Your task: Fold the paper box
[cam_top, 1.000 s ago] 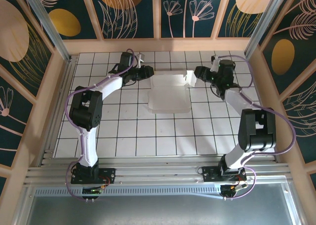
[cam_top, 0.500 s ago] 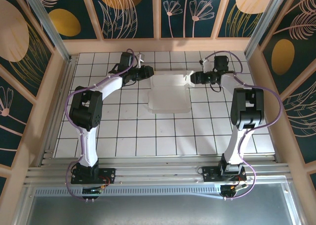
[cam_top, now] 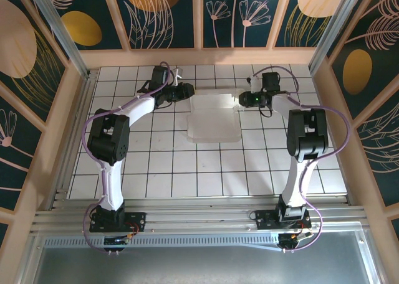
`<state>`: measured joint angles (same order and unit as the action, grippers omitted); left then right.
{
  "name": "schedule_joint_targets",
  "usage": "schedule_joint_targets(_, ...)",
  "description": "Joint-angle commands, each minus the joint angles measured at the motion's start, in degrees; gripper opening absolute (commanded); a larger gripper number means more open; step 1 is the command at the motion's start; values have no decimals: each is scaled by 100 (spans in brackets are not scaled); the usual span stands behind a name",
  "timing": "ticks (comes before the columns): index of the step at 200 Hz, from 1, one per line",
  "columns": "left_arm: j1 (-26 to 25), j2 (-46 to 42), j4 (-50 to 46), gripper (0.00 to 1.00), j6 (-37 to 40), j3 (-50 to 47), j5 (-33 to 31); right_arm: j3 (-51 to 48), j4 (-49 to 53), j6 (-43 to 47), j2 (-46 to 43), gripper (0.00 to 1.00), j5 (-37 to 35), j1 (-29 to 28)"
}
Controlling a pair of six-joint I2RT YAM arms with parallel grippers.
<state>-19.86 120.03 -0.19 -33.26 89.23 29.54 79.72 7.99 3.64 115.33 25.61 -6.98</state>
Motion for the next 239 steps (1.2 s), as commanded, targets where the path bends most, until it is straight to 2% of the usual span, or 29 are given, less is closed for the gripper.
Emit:
schedule_joint_targets(1,-123,-127,-289,34,82,-98,93,-178,146,-754,-146,22,-123,-239)
schedule_joint_targets(41,-150,-129,-253,34,56,-130,87,-336,93,-1464,-202,17,-141,-324)
schedule_joint_targets(86,-167,-196,-212,34,63,-199,69,-45,387,-2276,-343,5,-58,-320)
schedule_joint_targets(117,-178,-221,-140,34,8,-245,55,191,563,-2913,-300,5,155,-338)
schedule_joint_targets(133,-185,-222,-131,34,-6,-256,58,214,606,-2910,-292,5,180,-384)
schedule_joint_targets(166,-185,-257,-139,35,-24,-347,-108,353,1045,-2368,-419,4,-819,-674)
schedule_joint_targets(239,-185,-203,105,36,-298,-345,-155,-733,-239,-2119,-1409,10,-1338,-1313)
